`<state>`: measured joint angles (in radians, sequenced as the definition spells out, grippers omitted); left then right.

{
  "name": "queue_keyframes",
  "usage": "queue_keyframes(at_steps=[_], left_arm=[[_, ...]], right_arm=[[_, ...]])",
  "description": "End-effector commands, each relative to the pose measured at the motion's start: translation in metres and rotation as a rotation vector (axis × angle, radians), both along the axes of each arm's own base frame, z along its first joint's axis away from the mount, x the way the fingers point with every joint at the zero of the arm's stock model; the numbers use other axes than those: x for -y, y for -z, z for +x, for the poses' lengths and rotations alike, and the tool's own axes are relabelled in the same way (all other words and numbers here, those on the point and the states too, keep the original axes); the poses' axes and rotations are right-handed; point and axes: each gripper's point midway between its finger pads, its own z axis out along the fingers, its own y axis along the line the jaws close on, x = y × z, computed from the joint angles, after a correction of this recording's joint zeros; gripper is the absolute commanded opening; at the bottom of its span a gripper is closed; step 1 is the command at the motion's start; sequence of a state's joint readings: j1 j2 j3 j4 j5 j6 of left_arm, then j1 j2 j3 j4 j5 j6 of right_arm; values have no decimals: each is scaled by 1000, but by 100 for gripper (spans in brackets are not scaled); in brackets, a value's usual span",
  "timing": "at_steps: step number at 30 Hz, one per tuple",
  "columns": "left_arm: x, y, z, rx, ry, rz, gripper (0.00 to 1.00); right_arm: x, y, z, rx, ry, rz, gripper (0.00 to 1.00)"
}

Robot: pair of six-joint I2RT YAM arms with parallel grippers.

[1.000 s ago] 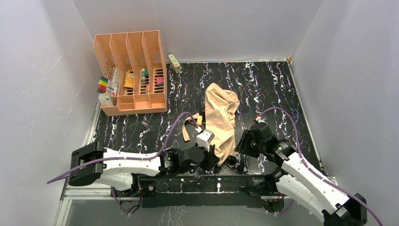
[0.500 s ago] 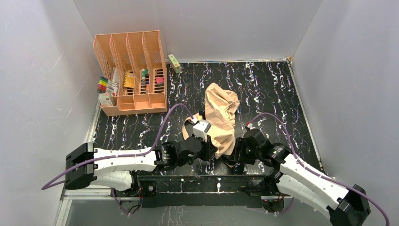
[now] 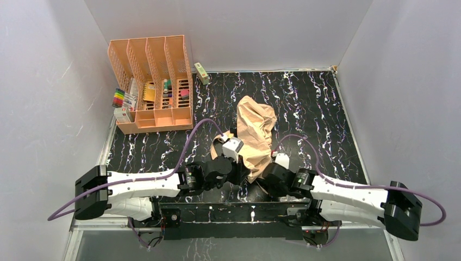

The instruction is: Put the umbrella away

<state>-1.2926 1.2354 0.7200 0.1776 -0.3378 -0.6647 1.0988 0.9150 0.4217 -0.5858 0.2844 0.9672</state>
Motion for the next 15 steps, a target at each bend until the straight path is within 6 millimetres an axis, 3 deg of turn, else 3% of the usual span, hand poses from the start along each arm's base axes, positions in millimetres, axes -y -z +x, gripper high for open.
queue_keyframes(at_steps=[1, 7, 11, 15], left_arm=[[2, -33, 6, 37, -10, -67, 9], [-7, -40, 15, 51, -39, -69, 9], [-15, -51, 23, 66, -61, -73, 9], [-21, -57, 29, 78, -71, -72, 9]], right_arm=[[-7, -21, 19, 172, 36, -56, 14], [-27, -23, 3, 282, -129, -131, 0], [-38, -21, -13, 379, -246, -228, 0], [-62, -23, -28, 483, -380, -307, 0]])
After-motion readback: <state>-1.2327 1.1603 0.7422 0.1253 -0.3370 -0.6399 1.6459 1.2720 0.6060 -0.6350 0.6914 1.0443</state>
